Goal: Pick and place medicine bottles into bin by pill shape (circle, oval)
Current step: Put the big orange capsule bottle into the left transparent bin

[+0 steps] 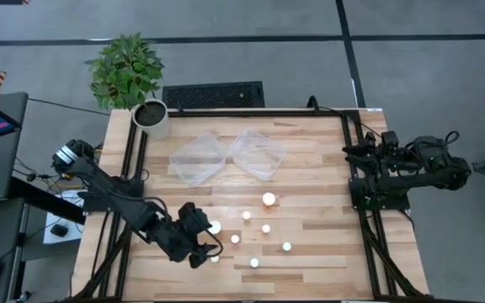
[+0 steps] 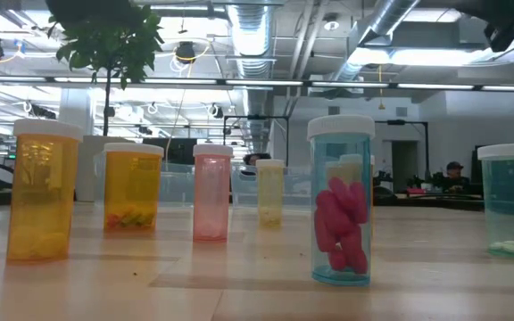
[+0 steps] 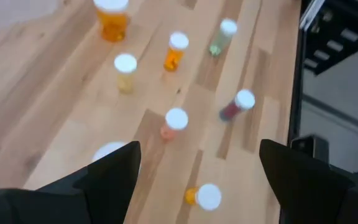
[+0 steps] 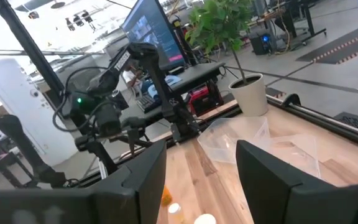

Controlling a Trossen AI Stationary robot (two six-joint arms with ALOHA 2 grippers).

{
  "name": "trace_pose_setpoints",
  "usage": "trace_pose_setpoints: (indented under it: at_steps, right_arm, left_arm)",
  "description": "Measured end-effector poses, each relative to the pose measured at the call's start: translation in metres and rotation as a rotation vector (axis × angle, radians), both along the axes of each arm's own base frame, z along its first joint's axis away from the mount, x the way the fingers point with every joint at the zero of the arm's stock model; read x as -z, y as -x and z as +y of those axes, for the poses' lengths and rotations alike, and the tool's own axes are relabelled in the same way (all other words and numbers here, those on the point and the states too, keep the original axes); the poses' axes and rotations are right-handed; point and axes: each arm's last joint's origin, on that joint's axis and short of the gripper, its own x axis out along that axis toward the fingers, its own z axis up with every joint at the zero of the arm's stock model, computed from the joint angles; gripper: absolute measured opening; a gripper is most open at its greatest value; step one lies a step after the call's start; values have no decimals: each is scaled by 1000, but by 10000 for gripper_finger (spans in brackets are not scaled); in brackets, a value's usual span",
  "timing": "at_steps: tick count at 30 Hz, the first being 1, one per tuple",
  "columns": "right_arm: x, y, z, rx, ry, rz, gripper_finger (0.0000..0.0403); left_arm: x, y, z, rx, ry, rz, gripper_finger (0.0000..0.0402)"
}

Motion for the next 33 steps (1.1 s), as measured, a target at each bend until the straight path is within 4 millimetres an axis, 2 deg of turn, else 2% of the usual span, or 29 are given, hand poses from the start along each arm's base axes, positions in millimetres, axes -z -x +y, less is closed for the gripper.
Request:
trace_pose_setpoints:
  at_steps: [8, 17, 33]
  right_arm:
    - [0, 0, 0, 2, -1, 1, 203]
    - [2, 0, 0, 1, -6, 22, 201]
    - [3, 0, 0, 1, -5, 27, 196]
  left_arm:
    - [19, -8, 9, -5, -180, 69, 322]
    - [46, -30, 20, 65, -195, 199, 322]
    - [52, -31, 24, 95, -268, 238, 322]
